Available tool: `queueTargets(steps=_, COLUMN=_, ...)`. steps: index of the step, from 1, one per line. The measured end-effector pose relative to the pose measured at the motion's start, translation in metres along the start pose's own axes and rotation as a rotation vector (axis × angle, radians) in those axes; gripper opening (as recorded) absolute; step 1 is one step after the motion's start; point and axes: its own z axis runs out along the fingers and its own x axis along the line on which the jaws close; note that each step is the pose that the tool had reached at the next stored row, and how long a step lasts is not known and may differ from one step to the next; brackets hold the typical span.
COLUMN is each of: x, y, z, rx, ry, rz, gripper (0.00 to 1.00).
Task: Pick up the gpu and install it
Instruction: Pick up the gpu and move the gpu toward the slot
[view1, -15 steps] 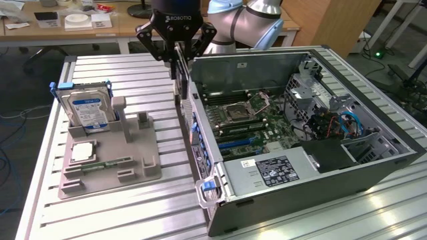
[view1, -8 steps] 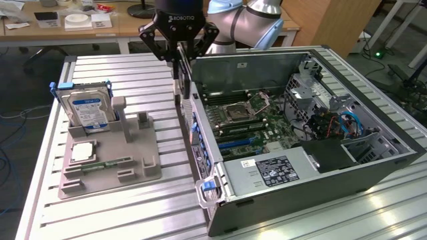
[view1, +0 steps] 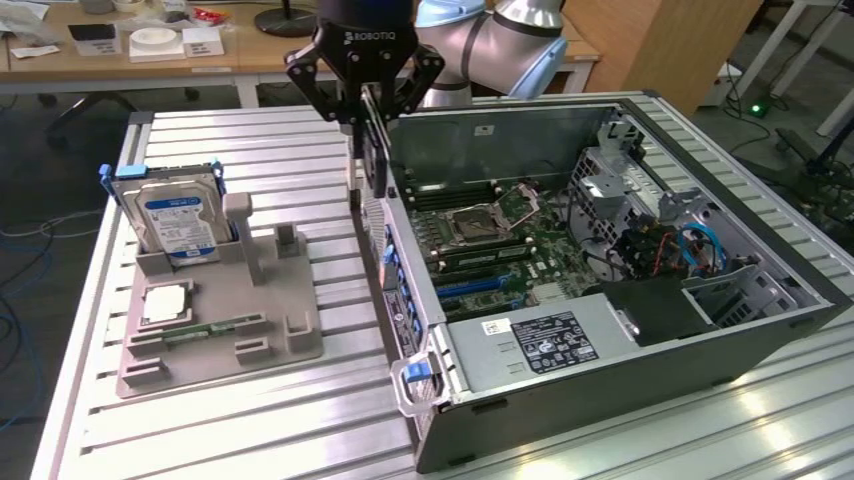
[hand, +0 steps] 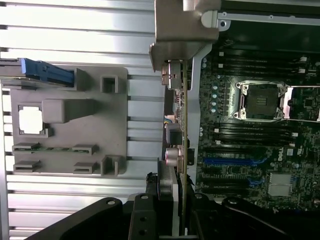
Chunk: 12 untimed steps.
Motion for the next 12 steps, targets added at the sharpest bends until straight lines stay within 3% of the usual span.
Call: queueTargets(steps=12, x=-0.0096, y=-0.0002, z=0.0003, rx=0.0001, ry=0.0001, rz=0.002, gripper=0.28)
